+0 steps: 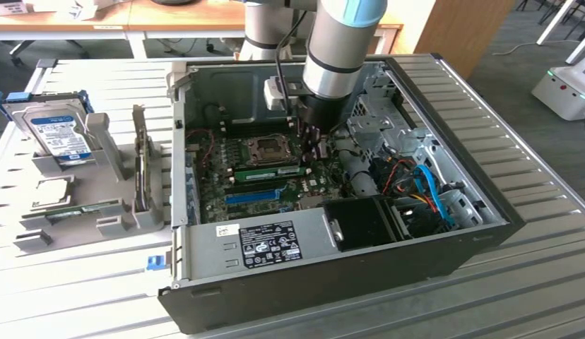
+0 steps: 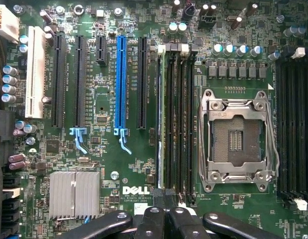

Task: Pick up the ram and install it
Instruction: 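Press down the ram until it locks into place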

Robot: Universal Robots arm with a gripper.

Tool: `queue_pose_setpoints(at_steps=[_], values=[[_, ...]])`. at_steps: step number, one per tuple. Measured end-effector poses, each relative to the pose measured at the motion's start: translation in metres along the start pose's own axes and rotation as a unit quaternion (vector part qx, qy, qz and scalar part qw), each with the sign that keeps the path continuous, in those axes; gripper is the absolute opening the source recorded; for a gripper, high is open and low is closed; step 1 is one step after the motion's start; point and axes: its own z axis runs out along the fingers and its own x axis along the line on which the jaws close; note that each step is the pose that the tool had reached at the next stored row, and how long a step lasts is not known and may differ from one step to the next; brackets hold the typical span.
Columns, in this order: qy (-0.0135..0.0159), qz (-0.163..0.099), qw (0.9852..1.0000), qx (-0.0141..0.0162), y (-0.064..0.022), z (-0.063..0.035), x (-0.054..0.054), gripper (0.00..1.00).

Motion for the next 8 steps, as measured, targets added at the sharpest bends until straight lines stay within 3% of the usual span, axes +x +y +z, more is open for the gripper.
queue_pose_setpoints(at_steps=[8], values=[[0.0000, 0.000, 1.0000, 0.0000, -0.0001, 0.0013, 0.0000, 0.11]])
